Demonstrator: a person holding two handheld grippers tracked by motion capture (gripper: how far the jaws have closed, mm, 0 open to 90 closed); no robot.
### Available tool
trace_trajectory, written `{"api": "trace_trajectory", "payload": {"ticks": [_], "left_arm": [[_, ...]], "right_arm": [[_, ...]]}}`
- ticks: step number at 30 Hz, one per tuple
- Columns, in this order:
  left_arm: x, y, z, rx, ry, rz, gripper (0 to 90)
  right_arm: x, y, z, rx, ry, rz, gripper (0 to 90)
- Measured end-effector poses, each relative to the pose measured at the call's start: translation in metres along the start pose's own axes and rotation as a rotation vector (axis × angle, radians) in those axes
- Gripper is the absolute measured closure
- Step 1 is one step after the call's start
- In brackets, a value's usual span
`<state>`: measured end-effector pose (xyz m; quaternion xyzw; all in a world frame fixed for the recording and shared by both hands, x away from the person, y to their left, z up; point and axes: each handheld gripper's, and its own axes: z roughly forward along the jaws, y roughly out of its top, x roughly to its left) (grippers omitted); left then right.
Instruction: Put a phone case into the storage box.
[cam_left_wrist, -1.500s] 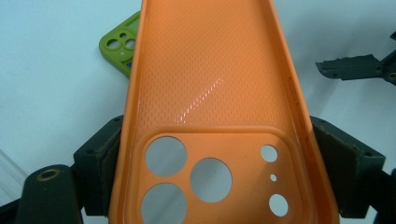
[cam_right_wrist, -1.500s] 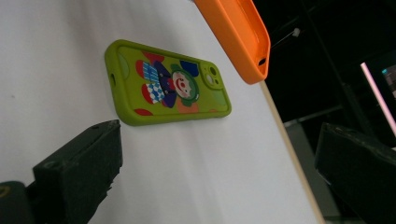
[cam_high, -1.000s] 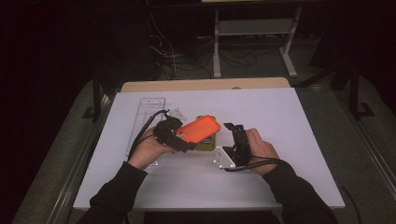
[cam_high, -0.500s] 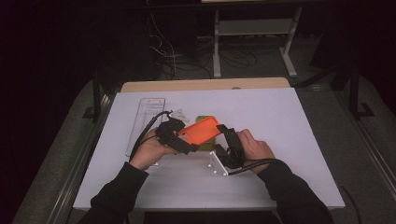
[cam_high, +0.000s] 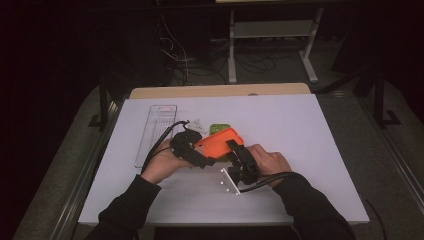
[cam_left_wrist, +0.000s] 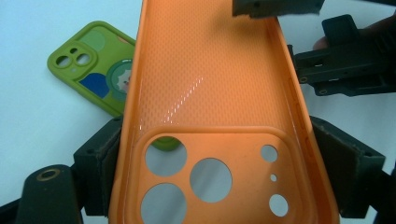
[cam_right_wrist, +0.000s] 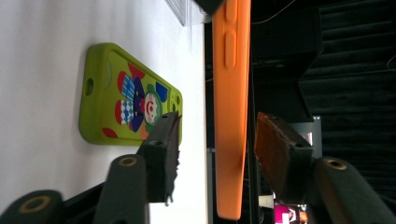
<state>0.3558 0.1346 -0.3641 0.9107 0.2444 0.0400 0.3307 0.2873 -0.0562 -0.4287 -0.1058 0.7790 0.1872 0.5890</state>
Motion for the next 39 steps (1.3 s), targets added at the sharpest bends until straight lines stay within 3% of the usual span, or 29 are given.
{"api": "trace_trajectory", "payload": {"ticks": [16, 20, 21, 26, 27, 28, 30, 32, 33, 39], "left_arm": [[-0.003, 0.000, 0.004, 0.013, -0.012, 0.006, 15.7], [-0.002, 0.000, 0.004, 0.010, -0.018, 0.013, 15.4], [-0.004, -0.001, 0.005, -0.015, -0.026, -0.015, 15.1], [-0.004, -0.002, 0.002, -0.011, -0.041, 0.023, 8.2], [-0.004, -0.002, 0.002, -0.025, -0.043, 0.007, 6.5], [-0.003, -0.002, 0.000, -0.010, -0.041, 0.027, 4.7], [-0.003, -0.003, 0.000, -0.023, -0.041, 0.020, 1.8], [-0.001, -0.004, -0.002, -0.012, -0.040, 0.041, 0.0], [-0.001, -0.004, -0.003, -0.025, -0.042, 0.027, 0.0], [0.003, -0.006, -0.009, -0.030, -0.030, 0.031, 0.0]], "right_arm": [[0.002, 0.004, -0.003, -0.012, 0.017, -0.026, 77.4], [0.003, 0.005, -0.004, -0.011, 0.013, -0.036, 77.9], [0.003, 0.005, -0.004, -0.011, 0.012, -0.035, 78.0], [0.003, 0.006, -0.004, -0.011, 0.009, -0.037, 78.1], [0.003, 0.006, -0.004, -0.011, 0.010, -0.038, 78.1], [0.003, 0.006, -0.004, -0.010, 0.010, -0.036, 78.1], [0.003, 0.005, -0.004, -0.007, 0.013, -0.031, 78.1], [0.003, 0.003, -0.004, 0.000, 0.015, -0.025, 78.1], [0.003, 0.002, -0.004, 0.001, 0.018, -0.016, 78.1], [-0.001, -0.002, -0.004, 0.010, 0.039, 0.037, 78.1]]}}
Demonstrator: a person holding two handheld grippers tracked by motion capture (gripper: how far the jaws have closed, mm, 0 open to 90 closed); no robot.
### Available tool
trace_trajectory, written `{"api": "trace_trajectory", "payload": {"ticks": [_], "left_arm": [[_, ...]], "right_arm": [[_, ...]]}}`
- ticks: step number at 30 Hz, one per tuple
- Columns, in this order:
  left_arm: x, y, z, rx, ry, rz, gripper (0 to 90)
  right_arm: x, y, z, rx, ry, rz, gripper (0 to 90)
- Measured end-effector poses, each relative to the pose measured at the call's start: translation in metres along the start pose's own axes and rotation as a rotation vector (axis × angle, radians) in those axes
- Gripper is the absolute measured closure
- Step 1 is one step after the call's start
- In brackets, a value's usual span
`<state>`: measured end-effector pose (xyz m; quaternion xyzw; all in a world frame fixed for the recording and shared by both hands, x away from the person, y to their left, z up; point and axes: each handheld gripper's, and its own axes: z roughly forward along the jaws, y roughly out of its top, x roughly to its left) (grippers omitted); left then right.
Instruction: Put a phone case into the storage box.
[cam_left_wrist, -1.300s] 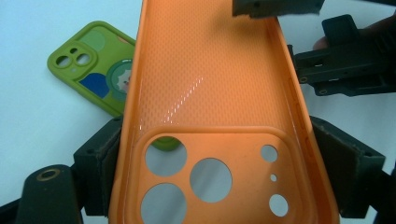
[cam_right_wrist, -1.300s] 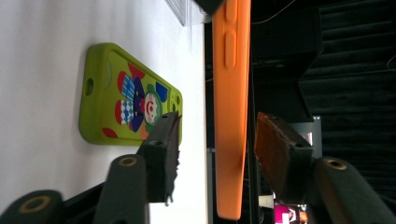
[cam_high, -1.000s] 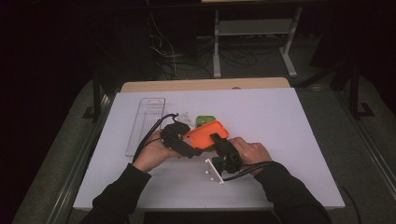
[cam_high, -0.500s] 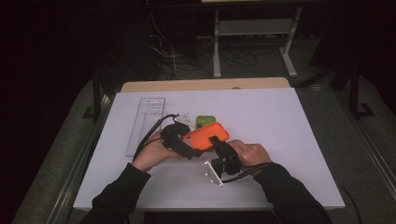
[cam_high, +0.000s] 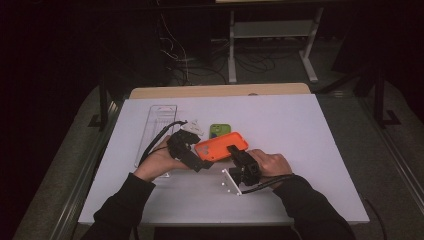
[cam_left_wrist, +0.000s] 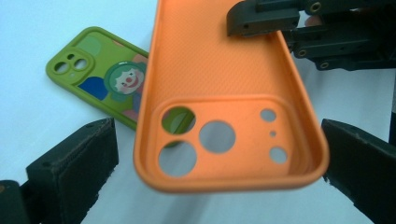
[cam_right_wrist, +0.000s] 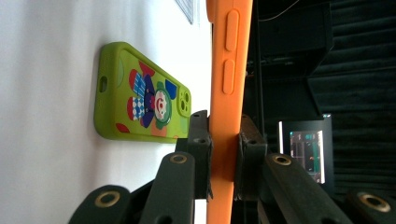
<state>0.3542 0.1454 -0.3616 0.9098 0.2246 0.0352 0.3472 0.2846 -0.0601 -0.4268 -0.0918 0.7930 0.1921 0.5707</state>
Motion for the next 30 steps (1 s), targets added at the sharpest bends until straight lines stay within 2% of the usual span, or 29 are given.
{"api": "trace_trajectory", "payload": {"ticks": [1, 3, 4, 5, 6, 7, 8, 9, 11, 13, 14, 17, 18, 19, 20, 22, 23, 26, 30], "left_arm": [[0.001, 0.000, -0.001, 0.010, 0.002, 0.004, 0.0], [0.002, -0.001, -0.002, -0.001, 0.005, -0.005, 0.0], [0.002, -0.001, -0.002, -0.004, 0.012, -0.007, 0.0], [0.004, -0.002, -0.004, 0.011, 0.013, 0.012, 0.0], [0.003, -0.002, -0.003, -0.016, 0.017, -0.010, 0.0], [0.004, -0.002, -0.003, -0.015, 0.016, -0.006, 0.0], [0.006, -0.002, -0.005, 0.008, 0.017, 0.021, 0.0], [0.005, -0.002, -0.005, -0.006, 0.018, -0.001, 0.0], [0.004, -0.002, -0.004, -0.011, 0.019, -0.014, 0.0], [0.005, -0.003, -0.004, -0.011, 0.018, -0.001, 0.0], [0.006, -0.003, -0.005, 0.003, 0.020, 0.015, 0.0], [0.006, -0.003, -0.004, -0.007, 0.020, 0.007, 0.0], [0.006, -0.003, -0.005, 0.005, 0.022, 0.009, 0.0], [0.006, -0.003, -0.004, 0.003, 0.023, 0.008, 0.0], [0.006, -0.003, -0.004, 0.003, 0.025, 0.009, 0.0], [0.005, -0.003, -0.004, -0.007, 0.028, -0.008, 0.0], [0.005, -0.003, -0.003, -0.011, 0.029, -0.018, 0.0], [0.006, -0.004, -0.004, -0.007, 0.032, -0.004, 0.0], [0.007, -0.003, -0.004, -0.003, 0.032, -0.004, 0.0]], "right_arm": [[-0.001, -0.001, 0.001, -0.008, -0.008, 0.014, 78.1], [-0.003, -0.003, 0.000, 0.003, 0.003, 0.043, 78.1], [-0.005, -0.004, 0.000, 0.001, 0.016, 0.030, 78.1], [-0.005, -0.005, 0.000, 0.004, 0.028, 0.049, 78.1], [-0.007, -0.006, -0.001, 0.005, 0.033, 0.066, 78.1], [-0.008, -0.007, -0.001, 0.017, 0.048, 0.105, 78.1], [-0.008, -0.008, -0.001, 0.020, 0.055, 0.124, 78.1], [-0.009, -0.009, -0.001, 0.014, 0.058, 0.154, 78.1], [-0.013, -0.011, -0.001, 0.014, 0.060, 0.183, 78.1], [-0.016, -0.013, 0.000, 0.008, 0.078, 0.202, 78.1], [-0.017, -0.013, 0.000, 0.009, 0.092, 0.228, 78.1], [-0.020, -0.015, 0.000, 0.004, 0.120, 0.285, 78.1], [-0.021, -0.016, 0.000, 0.006, 0.125, 0.302, 78.1], [-0.023, -0.018, 0.001, -0.003, 0.134, 0.286, 78.1], [-0.024, -0.018, 0.001, 0.000, 0.141, 0.295, 78.1], [-0.024, -0.019, 0.001, 0.004, 0.155, 0.363, 78.1], [-0.025, -0.020, 0.001, 0.003, 0.164, 0.376, 78.1], [-0.025, -0.020, 0.001, -0.001, 0.187, 0.504, 78.1], [-0.030, -0.024, 0.002, -0.007, 0.220, 0.575, 78.1]]}}
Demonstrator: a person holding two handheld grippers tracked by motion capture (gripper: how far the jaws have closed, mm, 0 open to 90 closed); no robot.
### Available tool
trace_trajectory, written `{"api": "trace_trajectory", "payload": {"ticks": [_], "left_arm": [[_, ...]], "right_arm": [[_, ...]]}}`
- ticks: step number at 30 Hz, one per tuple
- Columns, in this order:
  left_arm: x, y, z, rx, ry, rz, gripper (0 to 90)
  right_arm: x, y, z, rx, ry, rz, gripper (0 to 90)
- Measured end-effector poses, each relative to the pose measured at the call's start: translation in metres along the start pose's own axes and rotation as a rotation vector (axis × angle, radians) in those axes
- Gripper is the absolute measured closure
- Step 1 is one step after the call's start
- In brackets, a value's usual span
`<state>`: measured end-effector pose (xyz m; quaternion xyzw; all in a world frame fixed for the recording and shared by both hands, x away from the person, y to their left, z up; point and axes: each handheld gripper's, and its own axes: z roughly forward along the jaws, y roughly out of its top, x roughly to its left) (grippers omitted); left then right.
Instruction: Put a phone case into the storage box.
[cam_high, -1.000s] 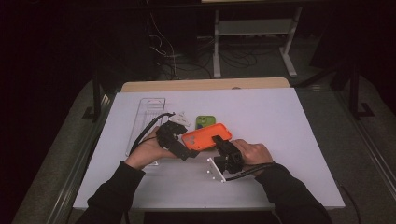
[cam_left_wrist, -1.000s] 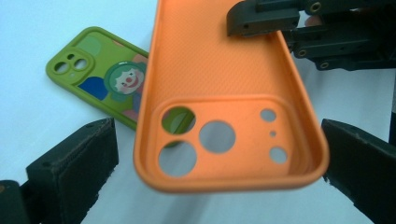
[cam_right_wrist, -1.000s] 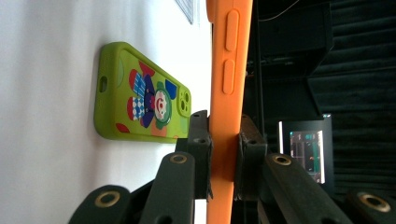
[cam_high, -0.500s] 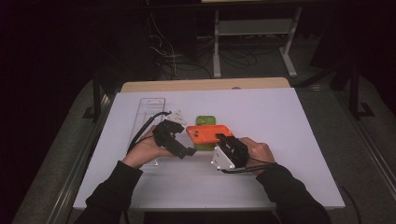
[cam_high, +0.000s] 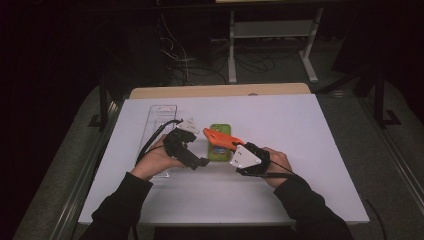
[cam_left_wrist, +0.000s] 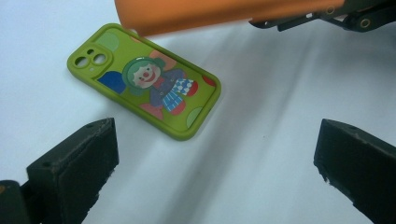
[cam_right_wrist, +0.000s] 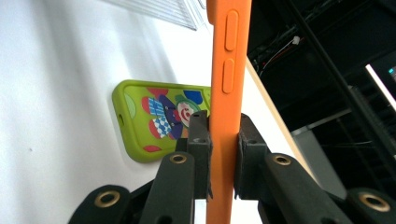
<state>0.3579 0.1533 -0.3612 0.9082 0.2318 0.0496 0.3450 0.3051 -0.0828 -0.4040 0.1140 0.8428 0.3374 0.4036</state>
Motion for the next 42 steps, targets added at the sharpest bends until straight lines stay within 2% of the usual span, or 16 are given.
{"api": "trace_trajectory", "payload": {"ticks": [4, 6, 8, 9, 17, 20, 21, 25, 26, 28, 29, 31, 35, 37, 40, 42], "left_arm": [[0.002, 0.000, -0.001, 0.010, 0.005, 0.022, 0.0], [0.001, 0.000, 0.000, 0.001, 0.005, 0.003, 0.0], [0.002, 0.000, -0.001, 0.011, 0.010, 0.017, 0.0], [0.002, 0.000, -0.001, 0.012, 0.011, 0.014, 0.0], [0.004, -0.001, -0.001, 0.015, 0.018, 0.003, 0.0], [0.004, -0.001, -0.001, 0.016, 0.019, 0.001, 0.0], [0.004, -0.001, -0.001, 0.015, 0.019, 0.001, 0.0], [0.004, -0.001, -0.001, 0.003, 0.023, -0.013, 0.0], [0.005, -0.001, -0.002, 0.010, 0.022, -0.002, 0.0], [0.004, -0.001, 0.000, -0.014, 0.028, -0.031, 0.0], [0.003, -0.001, 0.000, -0.013, 0.027, -0.041, 0.0], [0.006, -0.001, -0.003, -0.004, 0.032, -0.020, 0.0], [0.009, 0.000, -0.006, -0.041, 0.029, -0.047, 0.0], [0.010, 0.001, -0.008, -0.092, 0.029, -0.077, 0.0], [0.011, 0.004, -0.010, -0.160, 0.029, -0.125, 0.0], [0.012, 0.006, -0.012, -0.184, 0.030, -0.121, 0.0]], "right_arm": [[-0.005, 0.000, 0.000, -0.002, 0.030, 0.080, 78.1], [-0.007, -0.001, 0.000, -0.008, 0.048, 0.120, 78.2], [-0.009, -0.002, 0.000, -0.010, 0.071, 0.171, 78.1], [-0.011, -0.002, 0.001, -0.019, 0.074, 0.180, 78.1], [-0.023, -0.008, 0.002, -0.044, 0.153, 0.365, 78.2], [-0.025, -0.009, 0.001, -0.044, 0.189, 0.461, 78.2], [-0.028, -0.011, 0.002, -0.050, 0.195, 0.462, 78.2], [-0.034, -0.017, 0.004, -0.048, 0.223, 0.545, 78.3], [-0.035, -0.018, 0.004, -0.050, 0.232, 0.568, 78.3], [-0.037, -0.021, 0.006, -0.058, 0.261, 0.645, 78.3], [-0.039, -0.023, 0.008, -0.069, 0.266, 0.663, 78.4], [-0.040, -0.025, 0.008, -0.076, 0.278, 0.695, 78.5], [-0.041, -0.027, 0.008, -0.087, 0.286, 0.741, 78.5], [-0.041, -0.027, 0.008, -0.093, 0.286, 0.771, 78.5], [-0.038, -0.026, 0.009, -0.098, 0.289, 0.782, 78.6], [-0.035, -0.025, 0.011, -0.102, 0.295, 0.789, 78.6]]}}
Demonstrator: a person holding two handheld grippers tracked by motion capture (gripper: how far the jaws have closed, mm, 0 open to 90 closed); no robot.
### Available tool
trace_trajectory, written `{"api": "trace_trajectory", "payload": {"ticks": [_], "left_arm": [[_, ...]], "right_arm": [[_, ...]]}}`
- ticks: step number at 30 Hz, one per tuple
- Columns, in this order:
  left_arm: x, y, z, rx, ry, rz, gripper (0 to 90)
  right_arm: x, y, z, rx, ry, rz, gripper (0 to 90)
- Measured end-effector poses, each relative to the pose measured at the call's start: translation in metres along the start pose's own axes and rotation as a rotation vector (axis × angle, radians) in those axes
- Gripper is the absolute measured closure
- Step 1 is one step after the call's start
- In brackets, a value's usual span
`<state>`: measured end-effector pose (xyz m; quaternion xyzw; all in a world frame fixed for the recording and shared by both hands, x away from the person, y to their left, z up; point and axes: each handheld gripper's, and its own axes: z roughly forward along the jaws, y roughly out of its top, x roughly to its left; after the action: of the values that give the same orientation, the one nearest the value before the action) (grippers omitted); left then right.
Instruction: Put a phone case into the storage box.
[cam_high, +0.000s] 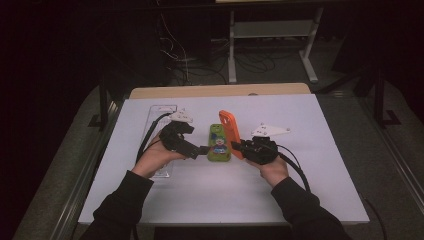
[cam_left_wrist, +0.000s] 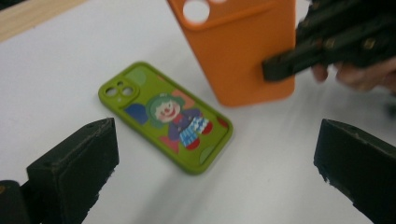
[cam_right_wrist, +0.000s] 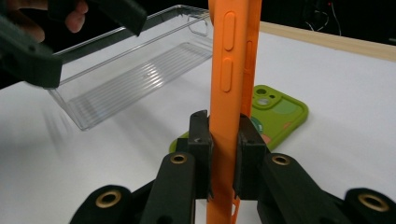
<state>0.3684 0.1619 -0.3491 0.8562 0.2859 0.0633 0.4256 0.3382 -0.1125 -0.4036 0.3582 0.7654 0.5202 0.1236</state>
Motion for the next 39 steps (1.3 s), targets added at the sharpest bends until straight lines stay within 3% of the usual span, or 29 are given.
{"api": "trace_trajectory", "payload": {"ticks": [7, 20, 25, 30, 33, 39], "left_arm": [[0.000, 0.008, 0.001, -0.054, -0.011, -0.031, 0.0], [-0.003, 0.017, 0.017, -0.104, -0.014, -0.040, 0.0], [-0.002, 0.018, 0.021, -0.121, -0.014, -0.062, 0.0], [-0.001, 0.016, 0.026, -0.117, -0.023, -0.045, 0.0], [-0.003, 0.014, 0.031, -0.109, -0.031, -0.070, 0.0], [-0.002, 0.014, 0.031, -0.114, -0.032, -0.079, 2.7]], "right_arm": [[0.008, 0.000, 0.007, 0.002, 0.023, 0.011, 78.6], [0.024, 0.001, 0.014, -0.001, 0.054, -0.024, 78.6], [0.029, 0.000, 0.017, 0.005, 0.066, -0.036, 78.6], [0.033, 0.001, 0.018, 0.005, 0.083, -0.030, 78.6], [0.037, 0.001, 0.019, 0.008, 0.085, -0.040, 78.6], [0.037, 0.000, 0.020, 0.007, 0.087, -0.054, 78.6]]}}
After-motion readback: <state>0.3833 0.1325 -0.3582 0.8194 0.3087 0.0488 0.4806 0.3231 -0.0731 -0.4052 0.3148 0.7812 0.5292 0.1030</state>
